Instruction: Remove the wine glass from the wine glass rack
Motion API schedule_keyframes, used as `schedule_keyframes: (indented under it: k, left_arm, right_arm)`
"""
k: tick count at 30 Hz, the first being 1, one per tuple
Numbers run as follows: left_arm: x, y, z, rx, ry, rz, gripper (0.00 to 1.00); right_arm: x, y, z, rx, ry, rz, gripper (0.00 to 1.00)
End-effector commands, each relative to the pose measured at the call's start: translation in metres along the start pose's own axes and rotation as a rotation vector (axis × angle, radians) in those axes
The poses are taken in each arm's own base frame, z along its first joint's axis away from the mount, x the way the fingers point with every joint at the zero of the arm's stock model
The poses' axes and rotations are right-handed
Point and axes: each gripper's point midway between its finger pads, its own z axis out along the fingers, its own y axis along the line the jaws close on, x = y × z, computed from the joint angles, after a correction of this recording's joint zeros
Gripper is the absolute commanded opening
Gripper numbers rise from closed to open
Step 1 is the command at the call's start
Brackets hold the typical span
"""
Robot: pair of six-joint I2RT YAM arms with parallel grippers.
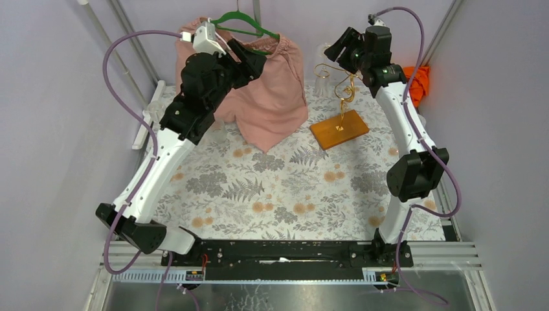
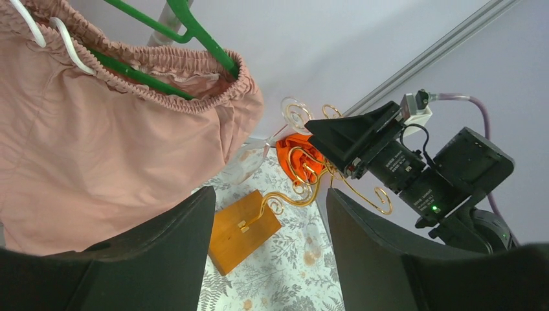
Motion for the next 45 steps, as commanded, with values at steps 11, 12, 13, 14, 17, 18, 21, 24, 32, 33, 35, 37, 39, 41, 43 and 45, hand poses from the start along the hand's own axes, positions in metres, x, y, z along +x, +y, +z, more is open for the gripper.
schedule_keyframes:
  k: [11,12,13,14,17,18,21,24,32,33,35,37,39,41,43,45]
  left_arm:
    - [0.0,0.008,-0.012,-0.025,-0.017,0.04,0.72]
    - [0.001,0.009,-0.012,-0.025,-0.017,0.04,0.72]
    - [0.001,0.009,-0.012,-0.025,-0.018,0.039,0.72]
    - [0.001,0.009,-0.013,-0.023,-0.018,0.04,0.72]
    - [0.001,0.009,-0.015,-0.02,-0.019,0.044,0.72]
    - [0.0,0.009,-0.015,-0.021,-0.021,0.045,0.72]
    - [0.0,0.009,-0.017,-0.022,-0.025,0.044,0.72]
    - [0.001,0.01,-0.018,-0.017,-0.026,0.041,0.72]
    - [0.005,0.011,-0.018,-0.016,-0.015,0.044,0.72]
    - [0.005,0.012,-0.018,-0.017,-0.016,0.045,0.72]
    - [0.005,0.012,-0.02,-0.017,-0.019,0.046,0.72]
    - [0.004,0.012,-0.02,-0.015,-0.021,0.045,0.72]
    - [0.005,0.013,-0.021,-0.017,-0.022,0.047,0.72]
    - [0.005,0.013,-0.021,-0.017,-0.023,0.047,0.72]
    - [0.005,0.013,-0.022,-0.018,-0.024,0.048,0.72]
    - [0.004,0.013,-0.022,-0.018,-0.026,0.05,0.72]
  right_arm:
    - [-0.012,0.003,0.012,-0.03,-0.057,0.063,0.56]
    - [-0.013,0.001,0.013,-0.027,-0.064,0.07,0.53]
    - [-0.013,0.0,0.014,-0.027,-0.068,0.077,0.51]
    - [-0.012,0.001,0.015,-0.029,-0.069,0.082,0.48]
    - [-0.013,0.0,0.016,-0.025,-0.077,0.092,0.46]
    - [-0.014,-0.002,0.016,-0.018,-0.085,0.094,0.46]
    - [-0.018,-0.005,0.013,-0.002,-0.116,0.1,0.46]
    - [-0.023,-0.005,0.012,-0.002,-0.139,0.103,0.45]
    - [-0.036,-0.011,0.007,0.029,-0.229,0.138,0.36]
    - [-0.039,-0.012,0.005,0.034,-0.242,0.139,0.36]
    - [-0.042,-0.011,0.005,0.037,-0.247,0.131,0.35]
    - [-0.041,-0.008,0.006,0.026,-0.236,0.128,0.35]
    - [-0.04,-0.007,0.007,0.018,-0.235,0.136,0.35]
    - [-0.042,-0.004,0.006,0.01,-0.246,0.144,0.31]
    - [-0.046,-0.002,0.004,0.005,-0.251,0.145,0.25]
    - [-0.047,0.0,0.005,-0.003,-0.248,0.146,0.24]
